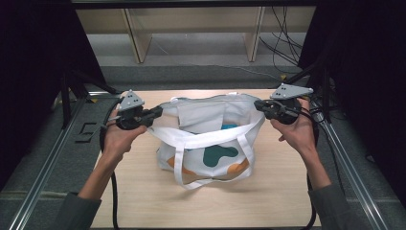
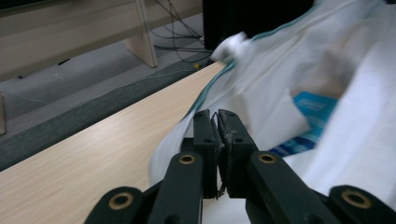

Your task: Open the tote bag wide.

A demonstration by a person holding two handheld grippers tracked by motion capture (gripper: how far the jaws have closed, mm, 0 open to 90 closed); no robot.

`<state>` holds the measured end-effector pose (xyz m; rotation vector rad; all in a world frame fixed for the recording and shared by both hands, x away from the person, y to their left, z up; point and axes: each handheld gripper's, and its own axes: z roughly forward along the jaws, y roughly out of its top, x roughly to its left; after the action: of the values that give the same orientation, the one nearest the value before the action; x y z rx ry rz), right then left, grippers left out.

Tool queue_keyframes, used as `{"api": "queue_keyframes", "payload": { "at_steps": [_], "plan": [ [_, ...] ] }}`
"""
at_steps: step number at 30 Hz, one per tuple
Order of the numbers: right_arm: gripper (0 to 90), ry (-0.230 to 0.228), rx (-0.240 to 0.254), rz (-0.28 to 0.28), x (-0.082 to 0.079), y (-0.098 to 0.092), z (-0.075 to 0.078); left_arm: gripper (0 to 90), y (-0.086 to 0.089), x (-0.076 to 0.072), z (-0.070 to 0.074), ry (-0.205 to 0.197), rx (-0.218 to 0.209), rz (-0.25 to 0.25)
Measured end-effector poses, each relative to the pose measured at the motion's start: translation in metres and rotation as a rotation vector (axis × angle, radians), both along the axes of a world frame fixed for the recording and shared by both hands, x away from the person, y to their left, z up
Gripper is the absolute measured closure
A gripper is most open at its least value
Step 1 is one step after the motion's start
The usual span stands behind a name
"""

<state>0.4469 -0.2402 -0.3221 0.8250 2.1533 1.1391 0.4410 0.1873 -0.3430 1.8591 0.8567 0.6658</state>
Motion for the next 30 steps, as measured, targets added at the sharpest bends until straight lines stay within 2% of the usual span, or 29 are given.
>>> {"api": "queue_keyframes", "payload": {
  "at_steps": [1,2,3,4,5,7,8,9,10,11,12,13,14,15,16,17,18,19,21,23,24,25,26,27,28,30],
  "plan": [
    [87.8,0.01,-0.027,-0.005,0.008,-0.002,-0.008,87.7,-0.002,0.012,-0.011,0.027,0.012,0.017],
    [88.0,0.02,-0.034,-0.019,0.012,-0.001,-0.015,87.8,-0.003,0.018,-0.017,0.031,0.03,0.028],
    [88.0,0.048,-0.053,-0.024,0.015,-0.001,-0.02,87.7,-0.003,0.024,-0.023,0.039,0.079,0.034],
    [88.0,0.054,-0.065,-0.026,0.019,-0.001,-0.028,87.8,-0.005,0.029,-0.031,0.048,0.091,0.048],
    [88.1,0.095,-0.07,-0.02,0.022,-0.001,-0.035,88.0,-0.004,0.034,-0.038,0.073,0.107,0.052],
    [88.3,0.122,-0.059,-0.037,0.028,-0.003,-0.049,88.5,-0.003,0.043,-0.054,0.112,0.143,0.042],
    [88.8,0.137,-0.057,-0.036,0.031,-0.004,-0.056,88.7,-0.003,0.045,-0.061,0.144,0.148,0.057],
    [88.8,0.137,-0.057,-0.036,0.031,-0.004,-0.056,88.9,-0.003,0.045,-0.061,0.144,0.148,0.057],
    [89.4,0.174,-0.05,-0.053,0.031,-0.004,-0.062,88.9,-0.003,0.047,-0.069,0.171,0.143,0.064],
    [89.9,0.218,-0.055,-0.06,0.036,-0.005,-0.076,89.1,-0.002,0.052,-0.087,0.218,0.117,0.07],
    [89.9,0.218,-0.055,-0.06,0.036,-0.005,-0.076,89.2,-0.002,0.052,-0.087,0.218,0.117,0.07],
    [90.0,0.243,-0.076,-0.064,0.037,-0.003,-0.087,89.2,0.005,0.055,-0.102,0.272,0.106,0.053],
    [90.0,0.246,-0.088,-0.063,0.038,-0.002,-0.093,89.3,0.006,0.054,-0.108,0.301,0.062,0.059],
    [90.0,0.246,-0.088,-0.063,0.038,-0.002,-0.093,89.2,0.006,0.054,-0.108,0.301,0.062,0.059],
    [90.0,0.266,-0.094,-0.06,0.038,-0.001,-0.103,89.3,0.007,0.053,-0.115,0.305,0.049,0.057],
    [90.0,0.282,-0.098,-0.064,0.039,0.0,-0.108,89.3,0.007,0.053,-0.115,0.305,0.049,0.057],
    [90.0,0.272,-0.088,-0.07,0.039,0.002,-0.115,89.3,0.005,0.052,-0.116,0.301,0.074,0.056],
    [90.0,0.291,-0.107,-0.064,0.039,0.002,-0.119,89.3,0.004,0.052,-0.117,0.297,0.106,0.048],
    [90.0,0.343,-0.101,-0.064,0.036,0.004,-0.129,89.4,0.002,0.051,-0.12,0.296,0.137,0.045],
    [90.0,0.341,-0.09,-0.054,0.035,0.001,-0.141,89.4,0.002,0.049,-0.123,0.302,0.133,0.047],
    [90.0,0.357,-0.086,-0.046,0.033,0.001,-0.146,89.4,0.003,0.049,-0.123,0.302,0.13,0.04],
    [90.0,0.337,-0.081,-0.038,0.033,0.001,-0.151,89.5,0.004,0.048,-0.123,0.301,0.121,0.044],
    [90.0,0.353,-0.073,-0.043,0.03,0.001,-0.153,89.5,0.004,0.048,-0.122,0.31,0.123,0.04],
    [90.0,0.326,-0.077,-0.039,0.03,0.001,-0.153,89.5,0.004,0.047,-0.122,0.305,0.115,0.051],
    [90.0,0.337,-0.091,-0.046,0.029,0.002,-0.149,89.4,0.004,0.047,-0.12,0.311,0.111,0.051],
    [90.0,0.311,-0.092,-0.06,0.026,0.004,-0.137,88.9,0.003,0.045,-0.118,0.307,0.1,0.055]
  ]
}}
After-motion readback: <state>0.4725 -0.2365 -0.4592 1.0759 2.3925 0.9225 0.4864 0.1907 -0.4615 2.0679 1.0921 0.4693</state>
